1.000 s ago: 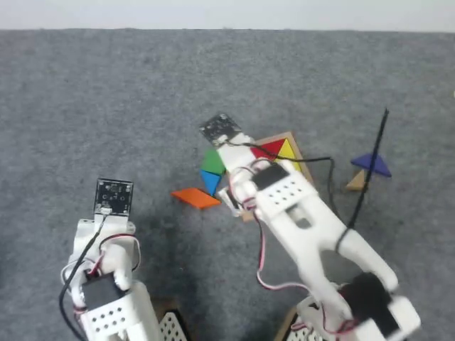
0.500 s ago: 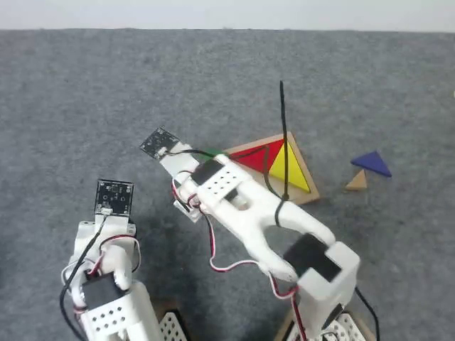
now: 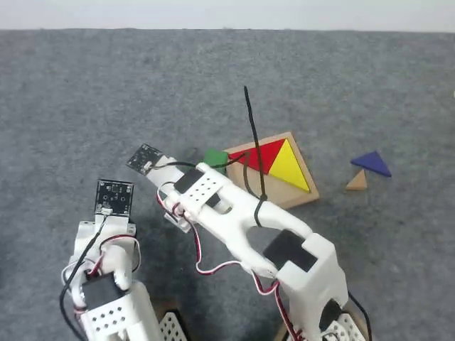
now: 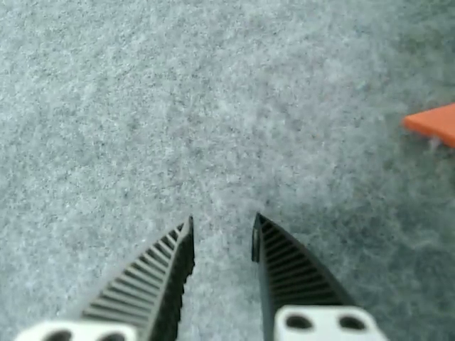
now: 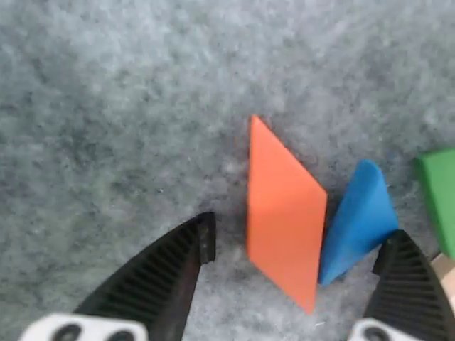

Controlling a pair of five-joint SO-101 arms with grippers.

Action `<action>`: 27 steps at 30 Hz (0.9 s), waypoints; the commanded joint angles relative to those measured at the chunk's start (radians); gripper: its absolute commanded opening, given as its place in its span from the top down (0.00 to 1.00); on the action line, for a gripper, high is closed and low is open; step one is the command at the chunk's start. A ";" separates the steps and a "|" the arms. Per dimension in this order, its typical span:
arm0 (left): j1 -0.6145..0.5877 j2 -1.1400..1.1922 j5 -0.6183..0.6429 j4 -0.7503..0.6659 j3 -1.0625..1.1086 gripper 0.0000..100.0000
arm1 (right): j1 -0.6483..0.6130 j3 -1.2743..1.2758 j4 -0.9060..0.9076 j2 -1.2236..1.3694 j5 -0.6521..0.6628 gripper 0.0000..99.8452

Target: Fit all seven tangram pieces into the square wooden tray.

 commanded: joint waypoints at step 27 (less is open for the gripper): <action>-0.002 -0.008 -0.009 -0.025 -0.007 0.87 | -0.065 0.046 -0.004 -0.143 0.020 0.68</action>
